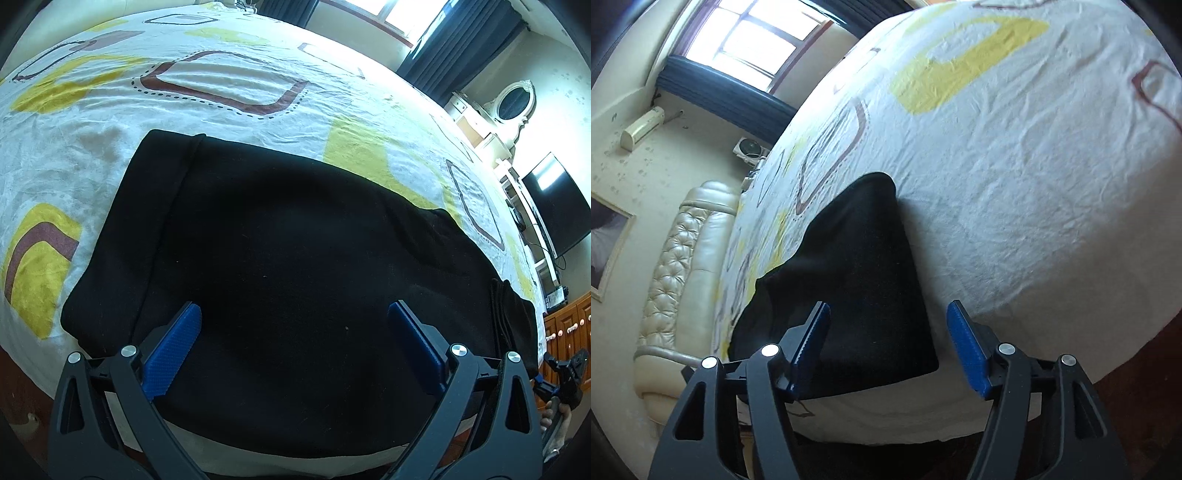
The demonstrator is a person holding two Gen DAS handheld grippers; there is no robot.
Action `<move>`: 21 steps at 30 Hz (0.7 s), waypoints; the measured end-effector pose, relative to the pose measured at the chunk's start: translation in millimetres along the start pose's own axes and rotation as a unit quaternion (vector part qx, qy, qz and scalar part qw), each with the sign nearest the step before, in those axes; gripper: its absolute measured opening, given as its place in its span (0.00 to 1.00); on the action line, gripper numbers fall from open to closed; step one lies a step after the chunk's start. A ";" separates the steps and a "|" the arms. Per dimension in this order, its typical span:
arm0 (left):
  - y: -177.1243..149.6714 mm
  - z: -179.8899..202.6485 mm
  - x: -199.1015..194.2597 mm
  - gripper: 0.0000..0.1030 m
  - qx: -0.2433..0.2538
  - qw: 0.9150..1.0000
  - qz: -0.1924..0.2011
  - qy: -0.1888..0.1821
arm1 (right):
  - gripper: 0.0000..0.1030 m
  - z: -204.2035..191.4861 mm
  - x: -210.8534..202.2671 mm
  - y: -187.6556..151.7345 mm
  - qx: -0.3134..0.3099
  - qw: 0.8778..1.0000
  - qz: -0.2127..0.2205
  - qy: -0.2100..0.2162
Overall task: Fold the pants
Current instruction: 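Fold the pants edge over with the right tool and release it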
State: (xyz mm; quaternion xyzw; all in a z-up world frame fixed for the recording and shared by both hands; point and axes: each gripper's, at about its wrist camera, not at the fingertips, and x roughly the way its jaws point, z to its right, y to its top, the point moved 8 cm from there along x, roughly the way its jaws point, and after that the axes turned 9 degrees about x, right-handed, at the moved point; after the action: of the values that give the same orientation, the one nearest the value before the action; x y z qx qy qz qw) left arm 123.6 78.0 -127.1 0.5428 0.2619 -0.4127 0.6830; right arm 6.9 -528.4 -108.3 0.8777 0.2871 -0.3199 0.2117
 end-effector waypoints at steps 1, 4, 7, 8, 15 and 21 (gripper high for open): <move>-0.1 0.6 0.1 0.97 0.003 1.000 -0.001 -0.001 | 0.67 -7.9 -4.8 -2.2 -0.013 1.000 0.015 -0.008; -0.4 1.5 0.2 0.97 0.013 1.000 -0.004 -0.004 | 0.73 -32.1 -12.0 -13.9 -0.032 0.998 0.049 -0.007; -0.3 1.2 -0.1 0.98 0.015 1.000 -0.006 -0.009 | 0.73 -50.9 -3.7 -27.6 -0.053 0.997 0.047 -0.007; -0.4 0.6 -0.2 0.98 0.014 1.000 -0.006 -0.013 | 0.73 -56.5 1.3 -34.0 -0.059 0.997 0.040 -0.007; 8.0 -20.8 -20.9 0.97 -0.078 0.988 -0.012 -0.133 | 0.73 -79.0 28.4 -66.9 -0.115 0.993 0.001 -0.021; 14.8 -85.6 -49.1 0.97 -0.198 0.955 0.032 -0.220 | 0.73 -88.4 39.1 -80.7 -0.133 0.991 -0.016 -0.020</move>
State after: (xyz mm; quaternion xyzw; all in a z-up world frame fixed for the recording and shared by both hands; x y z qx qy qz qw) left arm 118.2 174.8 -103.2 0.3008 0.1641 -0.4395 0.8304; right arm 18.9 -404.7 -87.8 0.8304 0.3373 -0.2993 0.3273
